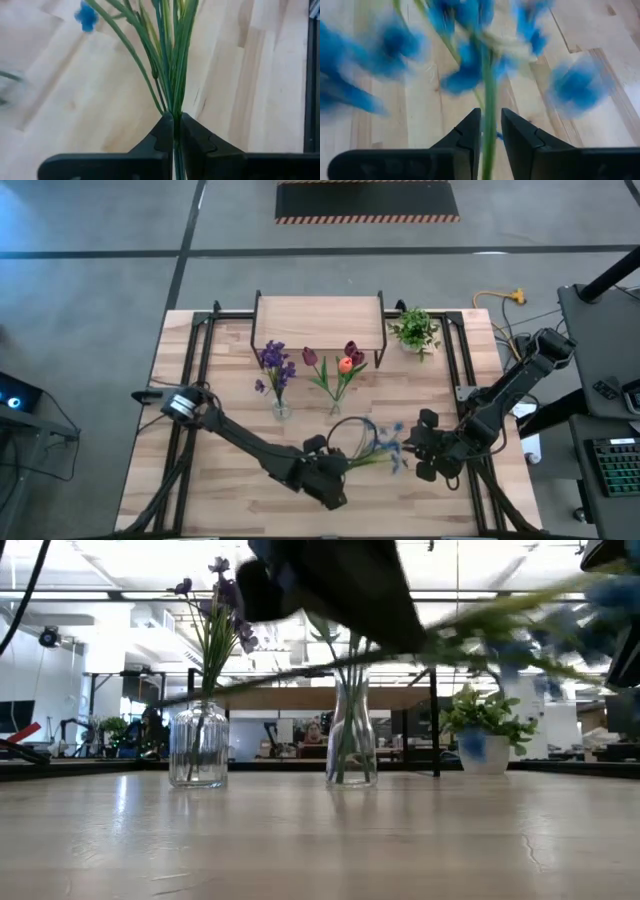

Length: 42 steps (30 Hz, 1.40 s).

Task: Pick and place flowers into a vace then onto a shelf
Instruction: Put the blue orchid into the left transparent vase

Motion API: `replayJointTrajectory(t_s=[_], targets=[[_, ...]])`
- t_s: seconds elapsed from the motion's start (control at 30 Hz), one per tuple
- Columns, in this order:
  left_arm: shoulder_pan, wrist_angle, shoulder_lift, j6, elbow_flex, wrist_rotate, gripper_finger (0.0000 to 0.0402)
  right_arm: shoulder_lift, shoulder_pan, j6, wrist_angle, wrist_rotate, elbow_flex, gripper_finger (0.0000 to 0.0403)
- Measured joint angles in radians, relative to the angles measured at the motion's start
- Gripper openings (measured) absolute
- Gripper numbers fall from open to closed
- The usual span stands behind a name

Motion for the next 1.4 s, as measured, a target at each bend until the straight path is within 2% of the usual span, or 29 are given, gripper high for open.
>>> replayJointTrajectory(t_s=[0.47,0.7,0.87,1.17,1.4], targets=[[-0.078,-0.115,-0.145,-0.009,-0.002,-0.225,0.0002,-0.144,0.000,-0.004,-0.092,0.014,0.000,0.0058],[-0.121,-0.114,-0.201,-0.004,-0.003,-0.395,0.0002,-0.190,0.000,-0.003,-0.102,0.015,0.000,0.0059],[-0.170,-0.114,-0.234,0.032,-0.003,-0.609,0.0002,-0.179,0.000,0.007,-0.101,0.013,0.000,0.0059],[-0.275,-0.133,-0.271,0.051,-0.003,-1.113,0.0002,-0.138,0.000,0.030,-0.093,0.010,0.000,0.0061],[-0.257,-0.193,-0.267,0.015,-0.004,-1.122,0.0001,-0.118,0.000,0.029,-0.078,0.011,0.000,0.0057]])
